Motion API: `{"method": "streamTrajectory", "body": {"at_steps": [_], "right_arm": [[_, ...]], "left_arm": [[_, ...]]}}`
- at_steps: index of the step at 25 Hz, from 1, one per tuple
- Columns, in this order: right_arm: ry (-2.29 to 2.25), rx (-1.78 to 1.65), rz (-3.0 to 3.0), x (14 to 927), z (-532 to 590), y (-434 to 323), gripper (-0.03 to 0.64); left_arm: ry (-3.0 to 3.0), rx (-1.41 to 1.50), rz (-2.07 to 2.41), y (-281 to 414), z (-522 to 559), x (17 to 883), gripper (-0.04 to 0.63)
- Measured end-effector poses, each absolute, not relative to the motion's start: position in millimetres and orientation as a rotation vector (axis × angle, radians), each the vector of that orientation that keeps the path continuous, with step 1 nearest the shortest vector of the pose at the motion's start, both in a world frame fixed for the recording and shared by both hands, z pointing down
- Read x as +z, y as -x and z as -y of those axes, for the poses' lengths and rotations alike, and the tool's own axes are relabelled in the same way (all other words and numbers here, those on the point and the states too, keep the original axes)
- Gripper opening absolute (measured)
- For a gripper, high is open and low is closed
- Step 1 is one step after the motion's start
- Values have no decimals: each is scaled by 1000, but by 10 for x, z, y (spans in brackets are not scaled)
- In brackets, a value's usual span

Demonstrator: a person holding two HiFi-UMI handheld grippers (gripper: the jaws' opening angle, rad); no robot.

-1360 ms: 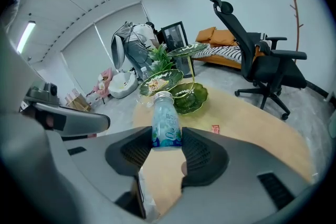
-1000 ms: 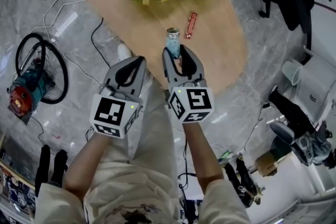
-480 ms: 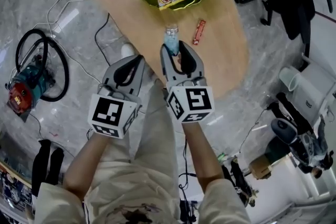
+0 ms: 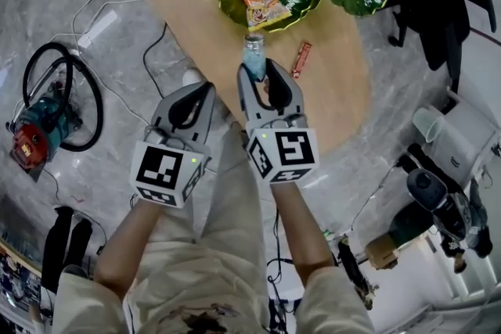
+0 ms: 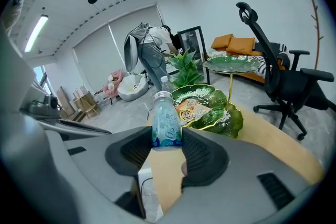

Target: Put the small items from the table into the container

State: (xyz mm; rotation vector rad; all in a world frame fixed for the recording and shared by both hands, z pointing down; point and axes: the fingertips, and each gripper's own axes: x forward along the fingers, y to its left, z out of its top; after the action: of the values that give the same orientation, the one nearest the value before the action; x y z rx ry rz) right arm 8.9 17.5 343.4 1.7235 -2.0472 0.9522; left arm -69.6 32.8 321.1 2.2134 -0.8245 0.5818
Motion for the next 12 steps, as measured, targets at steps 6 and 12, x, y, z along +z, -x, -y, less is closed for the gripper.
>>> {"method": "streamTrajectory", "body": {"at_steps": [6,12], "right_arm": [[-1708,937,2064,3420,98,-48,173],[-1689,908,2091,3427,377,-43,173]], "left_arm": [[-2197,568,854,745,-125,3205,6],[-2175,564,877,776,47,3245,6]]}}
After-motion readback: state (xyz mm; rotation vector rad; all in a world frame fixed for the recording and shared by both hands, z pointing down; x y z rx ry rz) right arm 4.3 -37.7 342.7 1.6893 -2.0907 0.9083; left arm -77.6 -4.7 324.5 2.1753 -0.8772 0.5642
